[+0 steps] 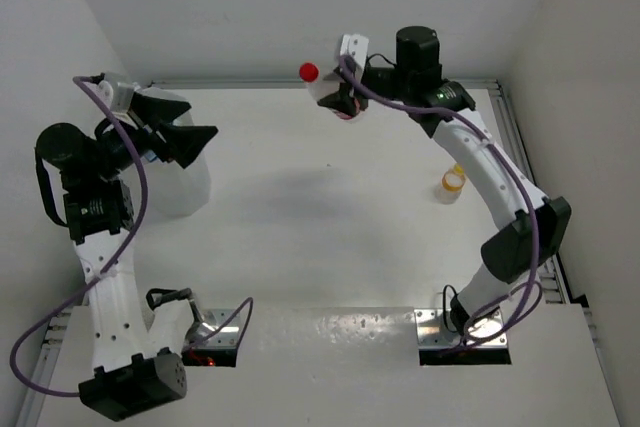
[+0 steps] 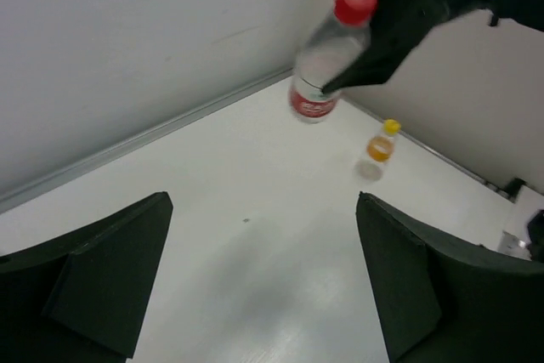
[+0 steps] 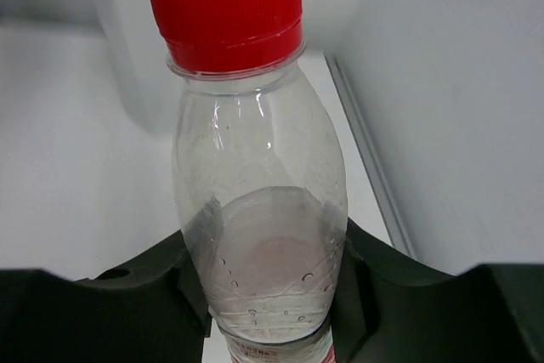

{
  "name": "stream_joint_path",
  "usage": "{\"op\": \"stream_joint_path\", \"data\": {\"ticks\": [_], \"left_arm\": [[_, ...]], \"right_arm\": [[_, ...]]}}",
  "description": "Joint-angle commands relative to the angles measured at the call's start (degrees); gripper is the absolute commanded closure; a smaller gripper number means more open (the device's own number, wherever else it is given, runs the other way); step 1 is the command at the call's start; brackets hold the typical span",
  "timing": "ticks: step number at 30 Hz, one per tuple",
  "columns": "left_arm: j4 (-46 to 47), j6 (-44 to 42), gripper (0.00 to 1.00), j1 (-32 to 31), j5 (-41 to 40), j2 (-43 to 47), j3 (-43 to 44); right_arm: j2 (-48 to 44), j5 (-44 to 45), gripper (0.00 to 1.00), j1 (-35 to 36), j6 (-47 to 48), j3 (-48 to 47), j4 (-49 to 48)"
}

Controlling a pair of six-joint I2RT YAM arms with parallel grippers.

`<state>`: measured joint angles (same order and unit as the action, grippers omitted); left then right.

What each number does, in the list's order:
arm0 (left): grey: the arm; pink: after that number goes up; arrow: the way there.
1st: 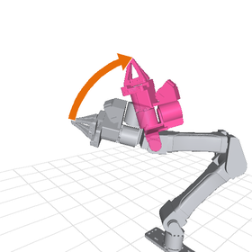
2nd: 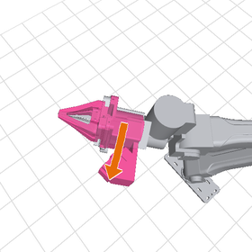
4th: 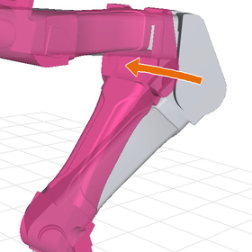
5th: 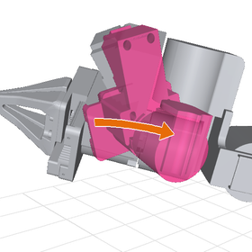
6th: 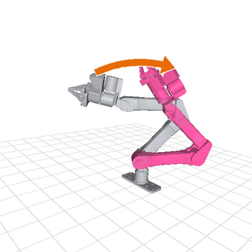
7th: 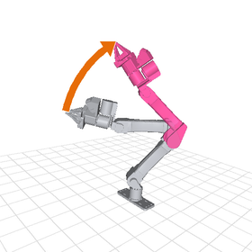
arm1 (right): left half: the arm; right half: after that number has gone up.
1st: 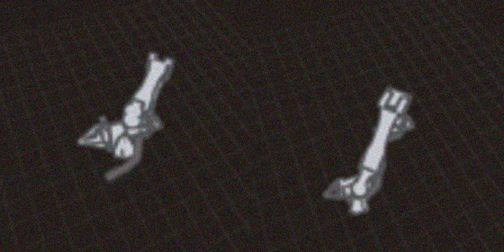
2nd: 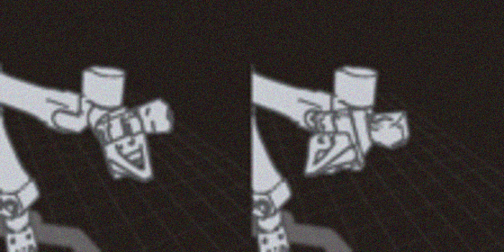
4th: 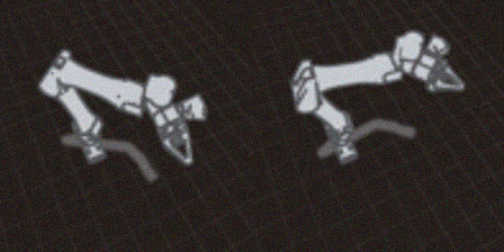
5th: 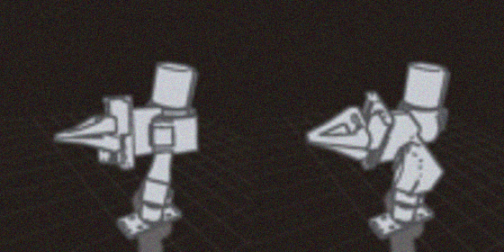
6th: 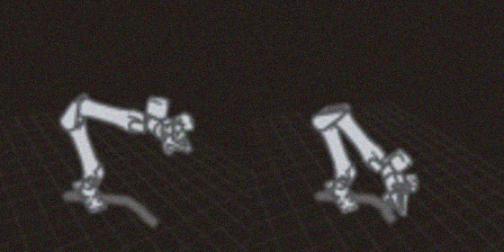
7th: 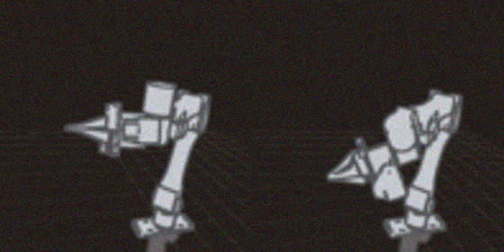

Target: Put the plastic bottles in the bin

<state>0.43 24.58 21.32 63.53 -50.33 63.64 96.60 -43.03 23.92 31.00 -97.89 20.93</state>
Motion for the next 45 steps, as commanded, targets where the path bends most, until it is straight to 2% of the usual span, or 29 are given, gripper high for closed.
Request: {"op": "stream_joint_path", "data": {"ticks": [1, 2, 9, 17, 21, 24, 26, 28, 29, 31, 32, 34, 35, 36, 37, 39, 40, 43, 44, 45], "left_arm": [[9.67, 5.38, 0.04, -4.52, 2.75, 1.72, -0.97], [11.94, 7.92, 0.04, -5.58, 1.61, 2.24, -0.97], [15.3, 12.15, 0.04, -14.8, -6.82, 0.67, 3.77], [16.71, 12.78, 0.03, -20.52, -14.04, -1.53, 5.35], [11.09, 8.91, 0.03, -21.67, -20.7, -2.67, 6.59], [10.56, 8.91, 0.05, -21.67, -20.72, -3.37, 7.72], [11.08, 8.91, 0.19, -21.67, -20.72, -3.38, 7.73], [11.7, 8.91, 0.38, -21.67, -18.27, -3.9, 8.26], [11.7, 8.91, 0.56, -21.67, -17.13, -3.9, 8.26], [11.7, 8.91, 0.77, -21.67, -14.75, -4.43, 8.87], [10.31, 8.13, 0.91, -21.67, -14.75, -4.43, 9.92], [4.43, 4.52, 0.98, -20.45, -15.97, -4.43, 12.81], [2.75, 3.82, 1.0, -19.83, -16.5, -4.43, 13.87], [-1.35, 1.64, 1.0, -19.13, -17.2, -4.43, 15.19], [-4.7, -0.65, 1.0, -17.82, -19.73, -5.21, 19.46], [-10.42, -4.96, 1.0, -16.49, -24.22, -5.84, 23.97], [-14.54, -8.63, 1.0, -15.44, -31.03, -6.62, 28.17], [-21.74, -15.49, 1.0, -14.82, -43.96, -9.34, 35.13], [-23.87, -16.83, 1.0, -14.82, -53.76, -12.22, 40.98], [-25.98, -18.06, 1.0, -14.82, -58.38, -13.91, 44.0]], "right_arm": [[0.25, -7.34, 0.93, 5.23, -36.16, -3.08, -16.17], [1.13, -7.25, 0.93, 6.21, -41.93, -4.14, -16.7], [5.44, -3.47, 0.94, 14.12, -51.12, -9.69, -22.34], [5.71, -3.47, 0.95, 18.78, -50.69, -10.57, -21.37], [4.48, -3.55, 0.95, 20.2, -49.73, -9.96, -21.1], [3.78, -3.47, 0.95, 21.51, -48.41, -9.25, -19.45], [3.51, -3.38, 0.94, 22.13, -47.97, -8.99, -18.82], [3.43, -3.29, 0.94, 22.66, -47.61, -8.9, -18.82], [3.25, -3.21, 0.93, 22.92, -47.62, -8.81, -19.08], [3.16, -2.51, 0.91, 22.93, -47.62, -8.81, -20.04], [3.07, -2.24, 0.89, 22.84, -47.62, -8.9, -19.96], [2.81, -1.71, 0.69, 22.84, -47.44, -9.08, -20.14], [2.89, -1.45, 0.52, 22.57, -47.61, -9.16, -20.14], [2.29, 0.03, 0.32, 22.22, -47.62, -8.9, -20.14], [2.28, 0.74, 0.03, 21.7, -47.96, -8.9, -19.7], [1.58, 2.59, 0.0, 20.12, -48.41, -7.68, -19.87], [0.27, 2.94, 0.0, 18.2, -49.71, -7.15, -20.22], [-2.63, 2.51, 0.0, 13.09, -50.78, -3.2, -23.3], [-4.38, 2.68, 0.0, 12.04, -50.61, -0.75, -24.08], [-5.27, 2.68, 0.0, 10.11, -50.08, 1.71, -24.53]]}}
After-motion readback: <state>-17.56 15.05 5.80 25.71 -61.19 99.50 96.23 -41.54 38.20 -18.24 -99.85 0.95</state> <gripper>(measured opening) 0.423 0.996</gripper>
